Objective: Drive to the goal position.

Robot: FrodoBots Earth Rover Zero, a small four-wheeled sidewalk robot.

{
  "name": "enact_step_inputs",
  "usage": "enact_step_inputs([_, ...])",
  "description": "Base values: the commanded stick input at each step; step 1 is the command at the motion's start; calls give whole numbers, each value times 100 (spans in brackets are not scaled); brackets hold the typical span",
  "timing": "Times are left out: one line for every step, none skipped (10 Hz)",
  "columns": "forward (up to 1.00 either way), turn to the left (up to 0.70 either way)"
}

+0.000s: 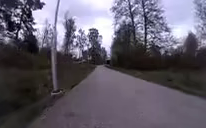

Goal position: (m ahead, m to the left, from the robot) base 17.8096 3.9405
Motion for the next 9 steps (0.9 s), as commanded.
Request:
enact_step_inputs([100,0])
enact_step_inputs([100,0])
enact_step_inputs([100,27])
enact_step_inputs([100,40])
enact_step_inputs([100,40])
enact_step_inputs([100,27])
enact_step_inputs([100,0])
enact_step_inputs([100,0])
enact_step_inputs([100,0])
